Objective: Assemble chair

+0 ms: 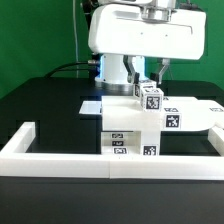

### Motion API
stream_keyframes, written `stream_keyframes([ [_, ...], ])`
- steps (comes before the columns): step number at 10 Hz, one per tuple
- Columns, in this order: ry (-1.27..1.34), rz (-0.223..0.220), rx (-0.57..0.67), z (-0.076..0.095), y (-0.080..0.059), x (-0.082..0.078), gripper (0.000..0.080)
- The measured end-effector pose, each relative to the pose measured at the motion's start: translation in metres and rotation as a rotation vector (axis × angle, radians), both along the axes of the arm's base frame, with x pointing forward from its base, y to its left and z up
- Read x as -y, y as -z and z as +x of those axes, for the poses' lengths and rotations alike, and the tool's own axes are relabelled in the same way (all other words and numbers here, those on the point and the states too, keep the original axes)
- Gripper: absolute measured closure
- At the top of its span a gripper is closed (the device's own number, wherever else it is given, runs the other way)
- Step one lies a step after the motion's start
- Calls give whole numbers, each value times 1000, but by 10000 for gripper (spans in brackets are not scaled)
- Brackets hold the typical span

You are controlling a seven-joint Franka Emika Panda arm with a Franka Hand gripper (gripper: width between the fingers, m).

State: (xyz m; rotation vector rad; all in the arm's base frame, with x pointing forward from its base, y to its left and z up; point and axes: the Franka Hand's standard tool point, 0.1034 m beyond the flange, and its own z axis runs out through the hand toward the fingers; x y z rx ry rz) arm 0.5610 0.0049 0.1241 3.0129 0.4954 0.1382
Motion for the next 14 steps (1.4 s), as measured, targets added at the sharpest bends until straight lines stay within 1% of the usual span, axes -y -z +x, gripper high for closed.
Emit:
stream_keyframes([
  [1,0,0,0,0,0,0,517],
  [2,71,9,5,0,0,0,517],
  [9,833,88,48,0,0,-1,515],
  [14,1249,134,48,-1,0,-1,514],
])
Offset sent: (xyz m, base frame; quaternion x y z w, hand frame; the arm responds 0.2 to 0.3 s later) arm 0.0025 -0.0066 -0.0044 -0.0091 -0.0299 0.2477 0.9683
